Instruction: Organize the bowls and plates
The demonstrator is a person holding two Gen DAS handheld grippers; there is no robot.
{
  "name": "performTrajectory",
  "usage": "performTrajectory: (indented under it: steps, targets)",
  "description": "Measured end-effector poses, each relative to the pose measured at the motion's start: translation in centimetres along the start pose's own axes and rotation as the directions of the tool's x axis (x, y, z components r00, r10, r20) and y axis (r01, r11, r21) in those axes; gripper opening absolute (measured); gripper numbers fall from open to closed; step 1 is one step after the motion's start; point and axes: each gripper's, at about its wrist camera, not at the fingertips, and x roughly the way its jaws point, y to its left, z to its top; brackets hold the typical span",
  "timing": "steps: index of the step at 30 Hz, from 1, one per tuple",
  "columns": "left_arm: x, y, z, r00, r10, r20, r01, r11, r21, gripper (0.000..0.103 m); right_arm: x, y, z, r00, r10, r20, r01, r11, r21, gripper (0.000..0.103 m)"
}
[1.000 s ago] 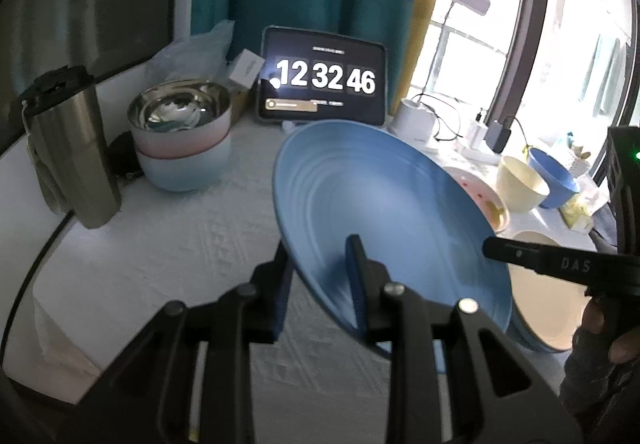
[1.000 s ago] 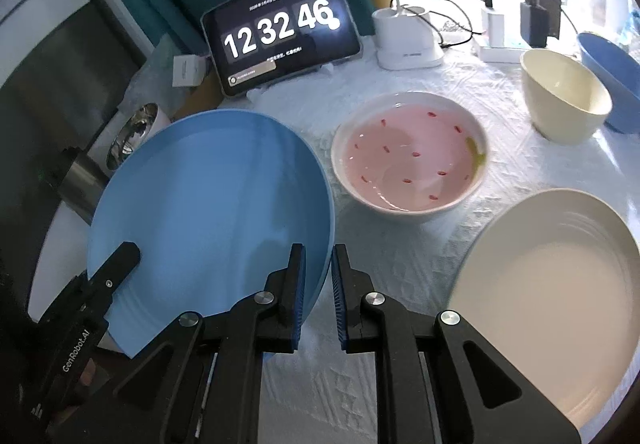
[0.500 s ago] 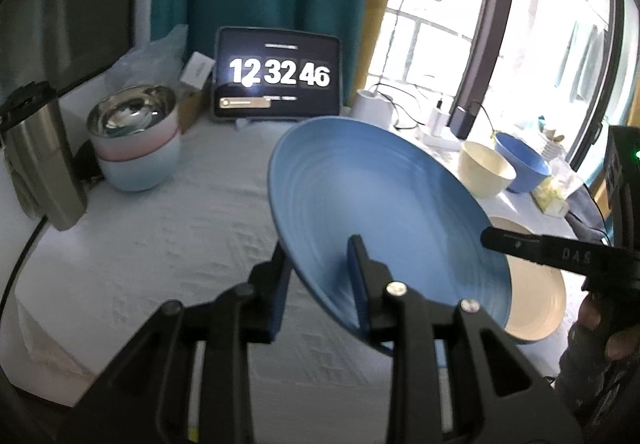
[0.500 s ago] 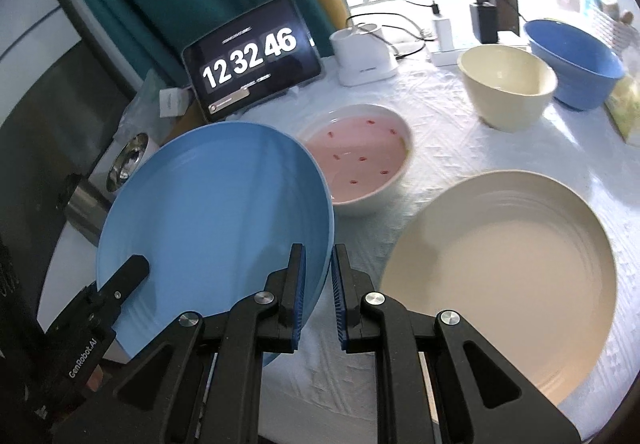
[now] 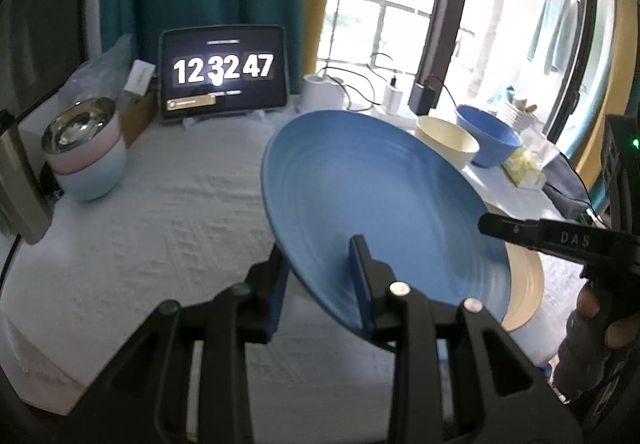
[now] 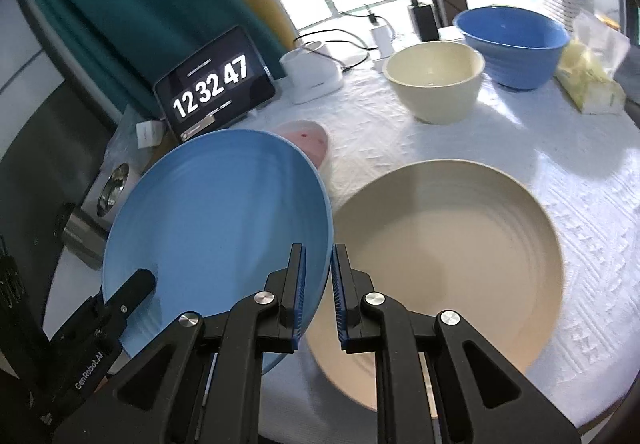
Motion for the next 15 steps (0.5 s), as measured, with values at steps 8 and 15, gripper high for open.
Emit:
performTrajectory:
  steps: [8,15]
  targets:
    - [0.9,-3.2,-0.1,0.999,-0.021,-0.026,0.022,0.999,0.048,0.032,-1.1,-2.6,0.0,0.999,-0.028,0.024,0.027,0.999,0.032,0.014]
    - [2.1,-5.9,-0.5,0.997,-0.039,-0.067,0.044,0.995,0.086,0.033,-1.7,-5.4,-0.2,0.999,-0.044,0.029,0.042,0.997,0.065,0.014]
